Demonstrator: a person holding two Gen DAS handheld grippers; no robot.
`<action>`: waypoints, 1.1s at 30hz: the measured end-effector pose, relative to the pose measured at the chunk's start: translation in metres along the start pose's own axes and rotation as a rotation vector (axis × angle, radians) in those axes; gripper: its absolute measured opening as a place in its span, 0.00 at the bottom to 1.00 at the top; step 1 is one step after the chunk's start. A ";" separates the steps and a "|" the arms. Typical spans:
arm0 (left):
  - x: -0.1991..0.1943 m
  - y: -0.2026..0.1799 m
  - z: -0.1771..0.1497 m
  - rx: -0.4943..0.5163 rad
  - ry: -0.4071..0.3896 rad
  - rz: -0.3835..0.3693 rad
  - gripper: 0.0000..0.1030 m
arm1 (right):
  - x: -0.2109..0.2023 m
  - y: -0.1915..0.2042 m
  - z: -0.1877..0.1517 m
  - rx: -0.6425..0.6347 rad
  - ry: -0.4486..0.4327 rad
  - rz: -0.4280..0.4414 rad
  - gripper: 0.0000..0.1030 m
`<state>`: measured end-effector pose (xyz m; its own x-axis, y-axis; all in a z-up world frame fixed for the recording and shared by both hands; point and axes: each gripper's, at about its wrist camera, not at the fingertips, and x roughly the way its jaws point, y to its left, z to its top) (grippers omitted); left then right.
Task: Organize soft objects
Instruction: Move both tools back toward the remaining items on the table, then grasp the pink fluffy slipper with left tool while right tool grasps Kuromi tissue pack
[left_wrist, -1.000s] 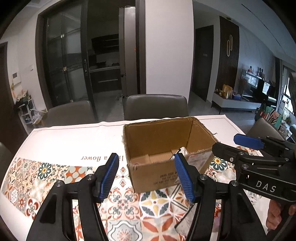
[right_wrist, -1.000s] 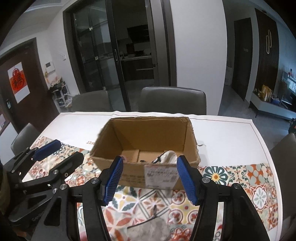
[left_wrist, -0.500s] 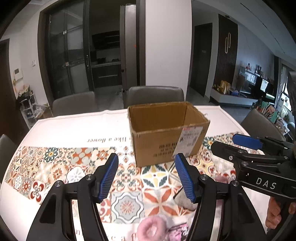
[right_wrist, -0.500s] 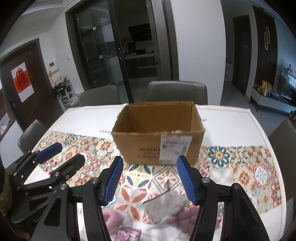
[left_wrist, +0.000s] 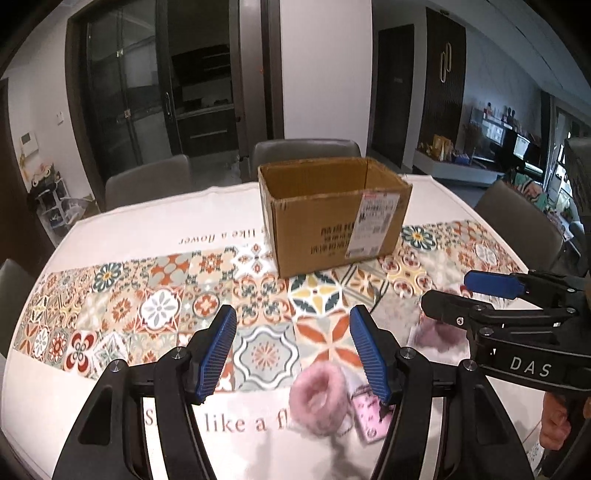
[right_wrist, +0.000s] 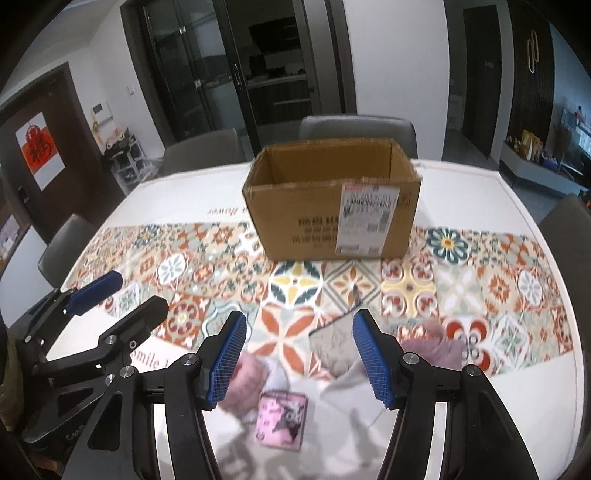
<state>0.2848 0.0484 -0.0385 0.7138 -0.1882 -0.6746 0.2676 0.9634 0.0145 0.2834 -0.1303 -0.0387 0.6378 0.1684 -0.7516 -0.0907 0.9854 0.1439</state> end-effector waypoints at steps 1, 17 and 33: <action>0.000 0.000 -0.004 0.003 0.009 -0.005 0.61 | 0.001 0.001 -0.004 0.005 0.010 -0.002 0.60; 0.012 0.004 -0.057 0.065 0.122 -0.071 0.61 | 0.024 0.016 -0.050 0.022 0.172 -0.012 0.60; 0.036 0.005 -0.100 0.132 0.150 -0.132 0.61 | 0.076 0.017 -0.084 0.069 0.368 0.022 0.60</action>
<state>0.2471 0.0657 -0.1370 0.5659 -0.2709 -0.7787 0.4415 0.8972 0.0087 0.2662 -0.0985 -0.1479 0.3177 0.1989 -0.9271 -0.0410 0.9797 0.1962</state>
